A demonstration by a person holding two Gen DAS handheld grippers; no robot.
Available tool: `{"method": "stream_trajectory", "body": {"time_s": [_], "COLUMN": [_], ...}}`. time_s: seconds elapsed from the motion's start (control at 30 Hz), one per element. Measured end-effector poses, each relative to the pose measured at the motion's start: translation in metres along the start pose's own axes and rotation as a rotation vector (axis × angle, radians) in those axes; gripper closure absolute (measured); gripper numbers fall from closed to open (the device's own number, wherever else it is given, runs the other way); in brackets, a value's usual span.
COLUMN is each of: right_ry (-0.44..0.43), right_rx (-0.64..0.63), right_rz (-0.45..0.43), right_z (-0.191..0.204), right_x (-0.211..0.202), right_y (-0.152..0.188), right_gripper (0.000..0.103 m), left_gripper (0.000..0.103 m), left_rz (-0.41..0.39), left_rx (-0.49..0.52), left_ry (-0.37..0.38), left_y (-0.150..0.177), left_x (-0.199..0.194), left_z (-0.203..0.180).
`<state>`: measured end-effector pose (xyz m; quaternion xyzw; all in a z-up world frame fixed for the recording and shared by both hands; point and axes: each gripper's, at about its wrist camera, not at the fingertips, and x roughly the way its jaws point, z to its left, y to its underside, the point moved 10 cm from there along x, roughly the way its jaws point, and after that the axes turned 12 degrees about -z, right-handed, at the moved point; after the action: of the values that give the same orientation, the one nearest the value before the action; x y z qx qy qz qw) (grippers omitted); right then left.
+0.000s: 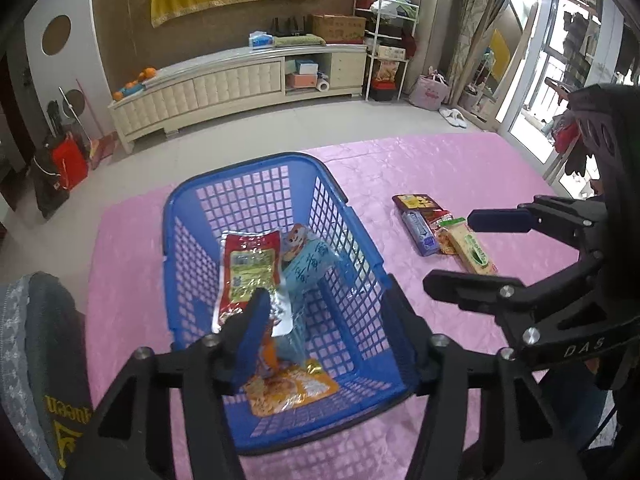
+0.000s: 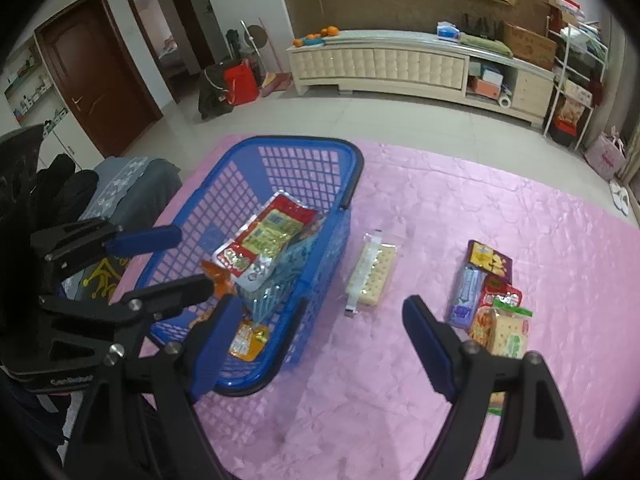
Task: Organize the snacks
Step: 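Withdraw both grippers from the basket and move toward the remaining snacks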
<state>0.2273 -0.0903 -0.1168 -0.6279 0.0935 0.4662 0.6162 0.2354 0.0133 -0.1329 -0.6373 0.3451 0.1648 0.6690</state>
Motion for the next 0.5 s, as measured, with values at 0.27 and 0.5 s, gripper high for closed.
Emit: {"method": "stream_trajectory", "body": {"time_s": [0.27,0.5], "right_ry": [0.011,0.028], "right_rx": [-0.007,0.009], "right_rz": [-0.036,-0.063], "right_z": [0.001,-0.012], "right_x": [-0.028,-0.054], "right_y": [0.001,0.006], "right_gripper": [0.017,0.017], "left_gripper": [0.026,0.023], "left_rz": [-0.052,-0.067], "left_rx": [0.002,0.027], "left_ry": [0.005,0.004], "left_y": [-0.002,-0.007], "left_x": [-0.03,-0.039], "left_z": [-0.012,-0.042]}}
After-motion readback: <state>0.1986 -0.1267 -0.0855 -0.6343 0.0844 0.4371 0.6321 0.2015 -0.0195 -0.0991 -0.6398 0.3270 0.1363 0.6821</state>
